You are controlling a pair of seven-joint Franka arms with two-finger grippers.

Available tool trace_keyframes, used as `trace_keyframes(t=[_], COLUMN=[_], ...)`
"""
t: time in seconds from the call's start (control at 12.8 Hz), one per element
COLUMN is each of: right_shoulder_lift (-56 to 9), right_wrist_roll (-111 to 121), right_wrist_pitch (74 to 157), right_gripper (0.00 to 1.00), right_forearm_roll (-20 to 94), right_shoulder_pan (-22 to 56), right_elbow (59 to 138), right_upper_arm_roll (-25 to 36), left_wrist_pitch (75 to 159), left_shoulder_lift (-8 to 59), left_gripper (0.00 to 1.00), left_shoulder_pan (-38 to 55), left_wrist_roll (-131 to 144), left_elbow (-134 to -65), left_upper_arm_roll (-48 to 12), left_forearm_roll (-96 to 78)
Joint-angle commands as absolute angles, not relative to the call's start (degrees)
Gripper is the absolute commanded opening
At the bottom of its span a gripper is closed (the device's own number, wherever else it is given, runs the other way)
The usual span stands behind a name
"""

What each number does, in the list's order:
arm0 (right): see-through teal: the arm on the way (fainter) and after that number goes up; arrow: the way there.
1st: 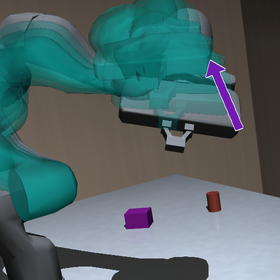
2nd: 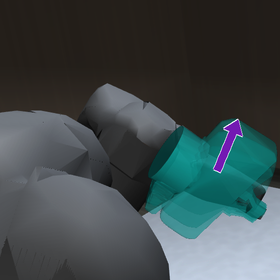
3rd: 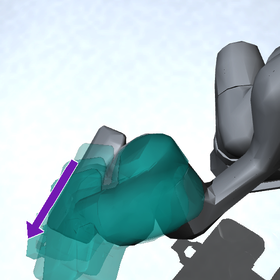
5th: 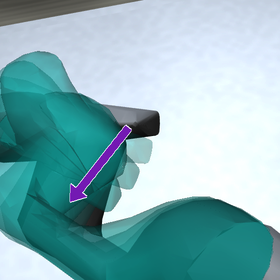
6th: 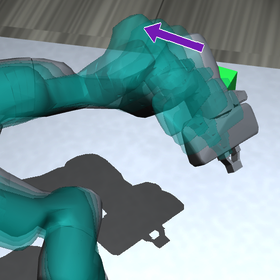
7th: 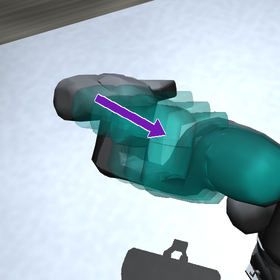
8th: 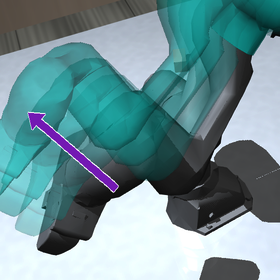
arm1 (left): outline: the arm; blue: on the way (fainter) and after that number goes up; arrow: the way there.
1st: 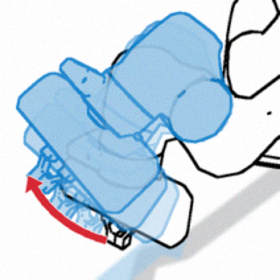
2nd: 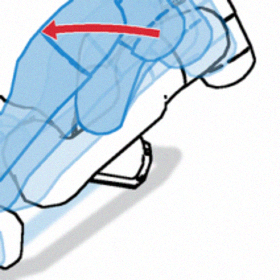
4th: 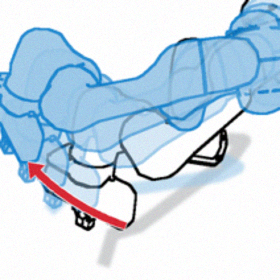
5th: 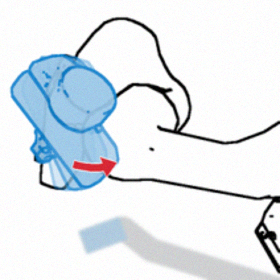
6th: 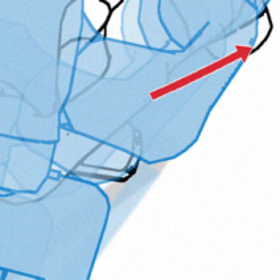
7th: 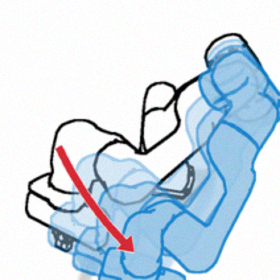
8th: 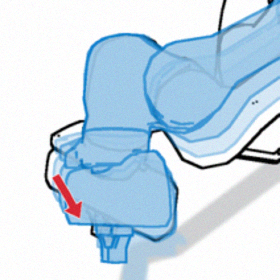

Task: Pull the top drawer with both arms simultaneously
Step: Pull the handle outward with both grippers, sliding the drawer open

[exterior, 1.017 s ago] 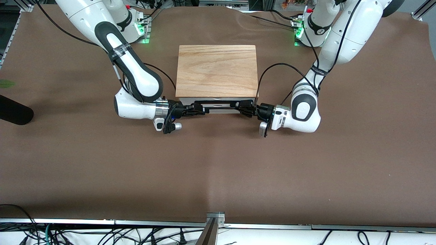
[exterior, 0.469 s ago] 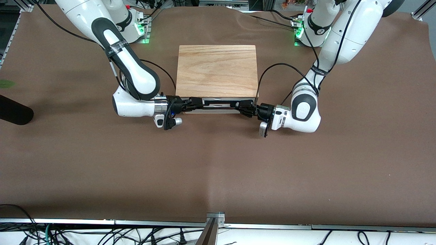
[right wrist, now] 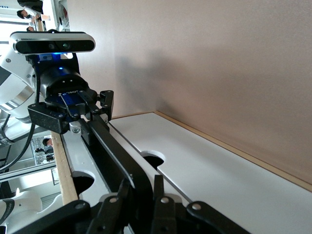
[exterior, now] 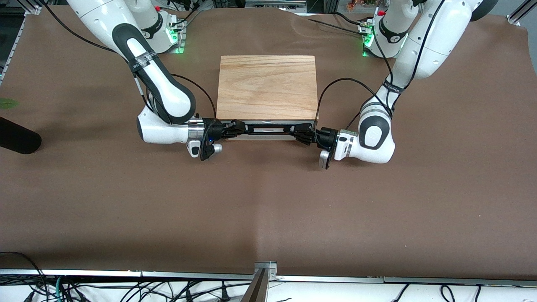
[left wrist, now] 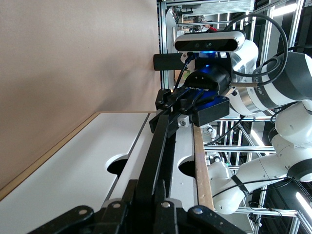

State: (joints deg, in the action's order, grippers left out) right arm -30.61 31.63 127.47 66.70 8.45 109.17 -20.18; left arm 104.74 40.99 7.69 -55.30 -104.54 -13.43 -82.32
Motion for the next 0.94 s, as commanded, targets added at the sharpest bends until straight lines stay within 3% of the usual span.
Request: trace_keyframes(t=[0.0, 0.55, 0.86], right_shoulder_lift=[-29.1, -34.9, -42.7], right_wrist_roll=[31.4, 31.1, 30.3], right_wrist_pitch=[125.7, 125.1, 124.8], right_gripper=[0.0, 0.0, 0.0], right_forearm_roll=[67.3, 65.7, 61.1], right_shoulder_pan=[8.0, 5.5, 4.3], right_elbow=[111.2, 103.8, 94.2], right_upper_arm_roll=[-20.7, -20.5, -20.5], left_wrist_pitch=[106.2, 106.3, 106.4], left_shoulder_lift=[40.3, 42.4, 46.0], left_gripper=[0.02, 0.02, 0.01], left_shoulder_pan=[7.5, 7.0, 6.9], left_wrist_roll=[-57.3, -50.8, -48.6], left_elbow=[-105.0, -96.9, -91.0], left_upper_arm_roll=[-13.4, -13.2, -12.7], left_forearm_roll=[-84.0, -83.3, -83.1])
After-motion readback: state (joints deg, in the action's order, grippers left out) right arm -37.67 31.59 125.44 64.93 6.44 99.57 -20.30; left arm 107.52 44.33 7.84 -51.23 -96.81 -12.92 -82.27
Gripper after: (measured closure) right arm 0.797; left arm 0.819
